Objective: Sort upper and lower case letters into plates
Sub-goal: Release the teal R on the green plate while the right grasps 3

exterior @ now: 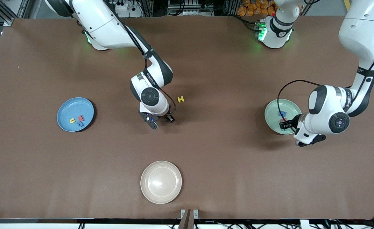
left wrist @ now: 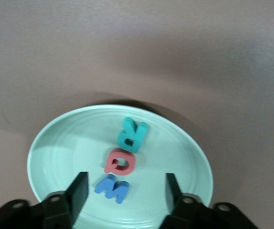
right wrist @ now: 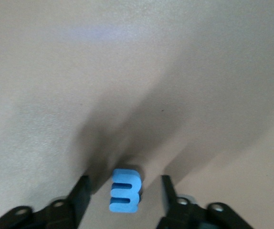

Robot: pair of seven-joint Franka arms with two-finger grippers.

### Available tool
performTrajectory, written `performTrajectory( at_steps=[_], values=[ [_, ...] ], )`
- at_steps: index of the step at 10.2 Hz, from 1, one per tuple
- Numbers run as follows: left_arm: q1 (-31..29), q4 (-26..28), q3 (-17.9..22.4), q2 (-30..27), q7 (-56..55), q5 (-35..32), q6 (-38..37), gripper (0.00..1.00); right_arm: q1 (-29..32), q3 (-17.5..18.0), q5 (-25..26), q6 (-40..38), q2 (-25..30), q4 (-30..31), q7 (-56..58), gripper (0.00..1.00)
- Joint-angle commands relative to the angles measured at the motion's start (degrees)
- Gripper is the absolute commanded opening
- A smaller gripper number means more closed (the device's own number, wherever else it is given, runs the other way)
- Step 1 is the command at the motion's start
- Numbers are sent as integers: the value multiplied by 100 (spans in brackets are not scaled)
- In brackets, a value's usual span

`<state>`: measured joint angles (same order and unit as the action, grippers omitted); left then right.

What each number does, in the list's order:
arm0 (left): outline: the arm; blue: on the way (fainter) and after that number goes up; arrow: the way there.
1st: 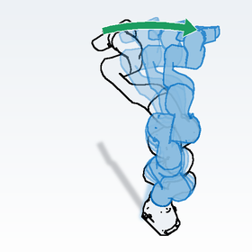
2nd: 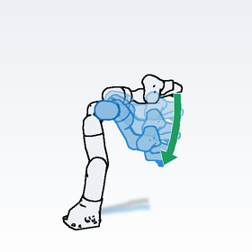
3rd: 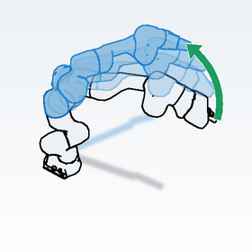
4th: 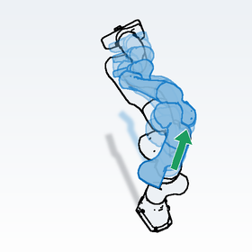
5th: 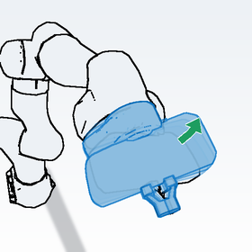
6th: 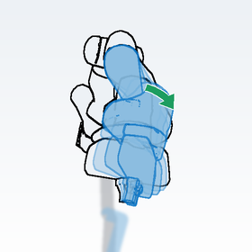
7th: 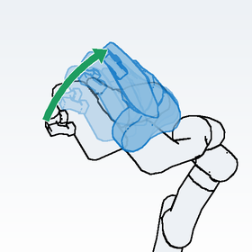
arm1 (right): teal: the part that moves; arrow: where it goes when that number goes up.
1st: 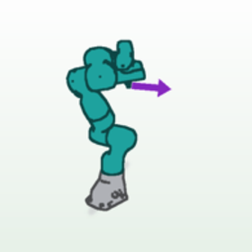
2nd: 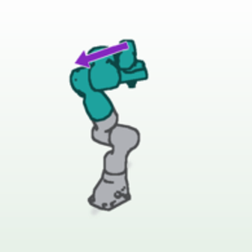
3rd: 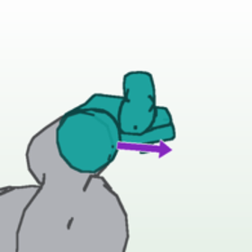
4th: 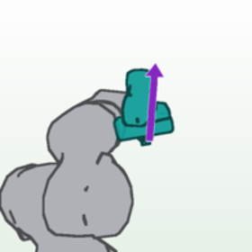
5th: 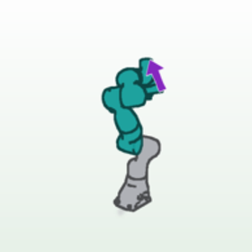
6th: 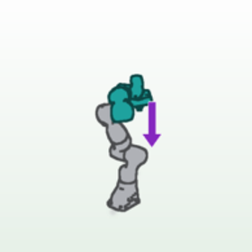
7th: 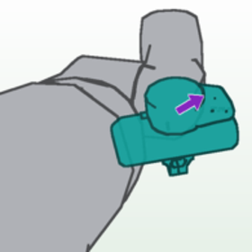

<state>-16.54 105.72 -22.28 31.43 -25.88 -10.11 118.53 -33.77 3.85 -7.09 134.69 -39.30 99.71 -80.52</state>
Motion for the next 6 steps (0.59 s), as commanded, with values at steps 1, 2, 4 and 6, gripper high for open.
performTrajectory(
  at_steps=[1, 2, 4, 6],
  values=[
    [28, -242, -180, -154, -22, 150, -180, 100, -51, -33, 85, 5, 89, 136, -113, 42],
    [19, -593, -380, -154, -5, 150, -642, 100, -51, -33, 93, 5, 89, 136, -95, 36],
    [107, -1000, -785, -163, -423, 150, -1094, 100, -51, -33, 199, -13, 81, 127, -95, 26],
    [212, -1001, -1136, -163, -1126, 141, -1130, 100, -51, -33, 199, -30, 89, 127, -69, 20]
  ],
)
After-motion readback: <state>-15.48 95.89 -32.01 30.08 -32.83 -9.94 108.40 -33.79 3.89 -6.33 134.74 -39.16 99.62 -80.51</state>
